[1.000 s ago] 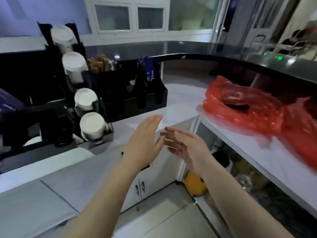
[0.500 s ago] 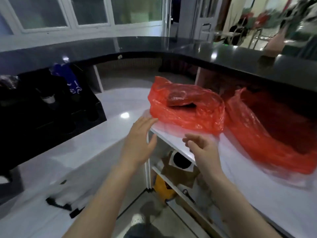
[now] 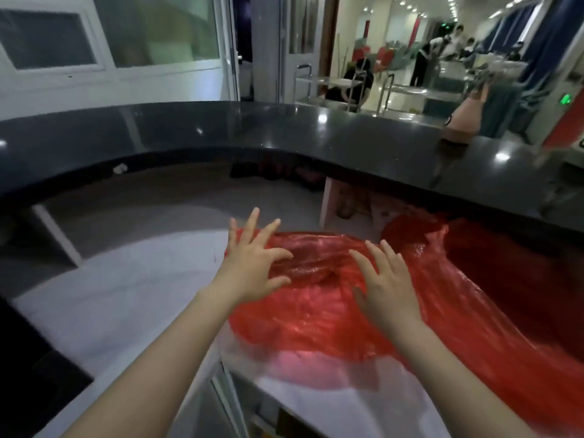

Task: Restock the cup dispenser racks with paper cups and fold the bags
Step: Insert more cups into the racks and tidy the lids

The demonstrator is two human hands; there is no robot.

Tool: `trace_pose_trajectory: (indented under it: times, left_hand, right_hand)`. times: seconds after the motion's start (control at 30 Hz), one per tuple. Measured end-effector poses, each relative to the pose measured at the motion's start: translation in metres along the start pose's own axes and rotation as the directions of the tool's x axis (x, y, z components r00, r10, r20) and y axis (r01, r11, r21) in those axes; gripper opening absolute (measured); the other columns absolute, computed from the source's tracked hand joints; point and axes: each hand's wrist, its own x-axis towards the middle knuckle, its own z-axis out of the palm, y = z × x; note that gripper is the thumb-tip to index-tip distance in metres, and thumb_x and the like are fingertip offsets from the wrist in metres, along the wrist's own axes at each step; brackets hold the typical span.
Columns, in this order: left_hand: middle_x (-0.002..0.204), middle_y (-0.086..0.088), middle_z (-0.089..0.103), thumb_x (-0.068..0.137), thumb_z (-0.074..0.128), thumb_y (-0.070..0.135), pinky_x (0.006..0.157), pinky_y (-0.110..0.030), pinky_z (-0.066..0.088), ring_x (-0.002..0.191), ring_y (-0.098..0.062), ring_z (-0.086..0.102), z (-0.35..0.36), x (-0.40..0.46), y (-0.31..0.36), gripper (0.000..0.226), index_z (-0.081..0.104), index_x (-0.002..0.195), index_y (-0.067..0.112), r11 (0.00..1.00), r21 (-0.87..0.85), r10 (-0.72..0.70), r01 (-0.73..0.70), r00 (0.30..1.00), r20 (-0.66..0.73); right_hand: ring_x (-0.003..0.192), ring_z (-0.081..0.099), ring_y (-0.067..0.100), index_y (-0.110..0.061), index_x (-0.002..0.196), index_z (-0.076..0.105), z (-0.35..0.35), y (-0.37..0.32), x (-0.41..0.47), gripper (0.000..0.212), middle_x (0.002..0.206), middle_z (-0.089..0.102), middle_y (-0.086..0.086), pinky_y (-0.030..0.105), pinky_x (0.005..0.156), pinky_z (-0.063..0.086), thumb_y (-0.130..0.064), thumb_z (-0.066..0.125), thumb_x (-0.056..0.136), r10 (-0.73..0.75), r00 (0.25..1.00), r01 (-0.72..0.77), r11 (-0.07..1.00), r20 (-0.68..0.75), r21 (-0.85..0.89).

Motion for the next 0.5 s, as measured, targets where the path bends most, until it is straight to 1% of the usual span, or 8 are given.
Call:
trace_pose_trajectory:
  times: [0.03,0.1,0.2,0.27,0.33,0.37,0.43,0.5]
  left_hand:
    - [0.160,0.000,0.002,0.069,0.051,0.078,0.100,-0.056,-0.031,0.140,-0.030,-0.030,0.011,0.009,-0.008,0.073,0.042,0.135,0.047,0.999,0.049,0.000,-0.005,0.994,0.107]
    - [0.160,-0.001,-0.011,0.056,0.042,0.091,0.096,-0.059,-0.032,0.133,-0.029,-0.040,0.030,0.022,-0.015,0.106,0.013,0.146,0.046,0.996,0.092,-0.010,-0.012,0.970,0.241]
    - [0.159,-0.006,-0.016,0.049,0.050,0.091,0.095,-0.062,-0.031,0.130,-0.030,-0.042,0.051,0.038,-0.019,0.125,-0.013,0.146,0.042,0.995,0.096,-0.017,-0.012,0.955,0.295]
    - [0.158,-0.009,-0.018,0.049,0.058,0.087,0.091,-0.061,-0.033,0.133,-0.033,-0.038,0.063,0.053,-0.025,0.131,-0.026,0.141,0.043,0.994,0.112,-0.021,-0.014,0.951,0.309]
    - [0.158,-0.011,-0.016,0.053,0.066,0.079,0.096,-0.064,-0.027,0.140,-0.037,-0.027,0.069,0.066,-0.030,0.133,-0.029,0.139,0.043,0.994,0.106,-0.040,0.003,0.935,0.353]
    - [0.158,-0.012,-0.013,0.056,0.069,0.073,0.102,-0.064,-0.021,0.142,-0.037,-0.020,0.071,0.071,-0.033,0.132,-0.027,0.140,0.043,0.997,0.080,-0.047,0.018,0.924,0.380]
    - [0.159,-0.011,-0.001,0.064,0.071,0.061,0.110,-0.063,-0.006,0.146,-0.033,-0.002,0.074,0.079,-0.039,0.121,-0.016,0.145,0.042,0.999,-0.029,-0.028,0.043,0.912,0.410]
    - [0.158,-0.006,0.012,0.073,0.066,0.055,0.115,-0.056,0.007,0.144,-0.024,0.015,0.077,0.088,-0.050,0.103,-0.003,0.148,0.043,0.983,-0.169,0.008,0.066,0.915,0.403]
  right_hand:
    - [0.144,0.016,0.036,-0.023,0.143,0.040,0.009,0.002,0.009,0.066,0.153,0.029,0.013,0.052,0.114,0.015,-0.031,0.067,0.083,0.002,0.996,0.000,1.000,0.091,-0.024]
    - [0.146,-0.008,0.031,-0.034,0.149,0.020,0.027,0.007,0.023,0.076,0.160,0.005,0.006,0.050,0.115,0.000,-0.044,0.060,0.086,-0.011,0.977,0.021,0.999,0.211,-0.047]
    - [0.141,-0.026,0.029,-0.044,0.148,-0.001,0.044,0.011,0.045,0.094,0.159,-0.017,0.001,0.054,0.112,-0.008,-0.054,0.063,0.079,-0.074,0.947,0.105,0.991,0.313,-0.082]
    - [0.139,-0.031,0.028,-0.047,0.144,-0.013,0.055,0.015,0.069,0.109,0.154,-0.029,-0.003,0.055,0.110,-0.010,-0.052,0.070,0.074,-0.115,0.909,0.155,0.986,0.400,-0.068]
    - [0.141,-0.025,0.026,-0.048,0.143,-0.016,0.062,0.016,0.091,0.116,0.155,-0.028,-0.004,0.055,0.113,-0.004,-0.047,0.075,0.071,-0.148,0.849,0.179,0.984,0.507,-0.013]
    - [0.144,-0.017,0.025,-0.047,0.144,-0.013,0.065,0.017,0.100,0.115,0.157,-0.022,-0.004,0.054,0.115,0.002,-0.043,0.075,0.071,-0.164,0.820,0.181,0.983,0.549,0.023]
    - [0.146,0.005,0.022,-0.043,0.148,-0.001,0.071,0.018,0.115,0.103,0.160,-0.001,-0.004,0.045,0.117,0.017,-0.038,0.072,0.075,-0.198,0.802,0.153,0.980,0.563,0.127]
    - [0.142,0.023,0.018,-0.041,0.148,0.017,0.074,0.020,0.130,0.082,0.157,0.018,-0.005,0.035,0.114,0.026,-0.036,0.065,0.082,-0.221,0.821,0.095,0.962,0.527,0.257]
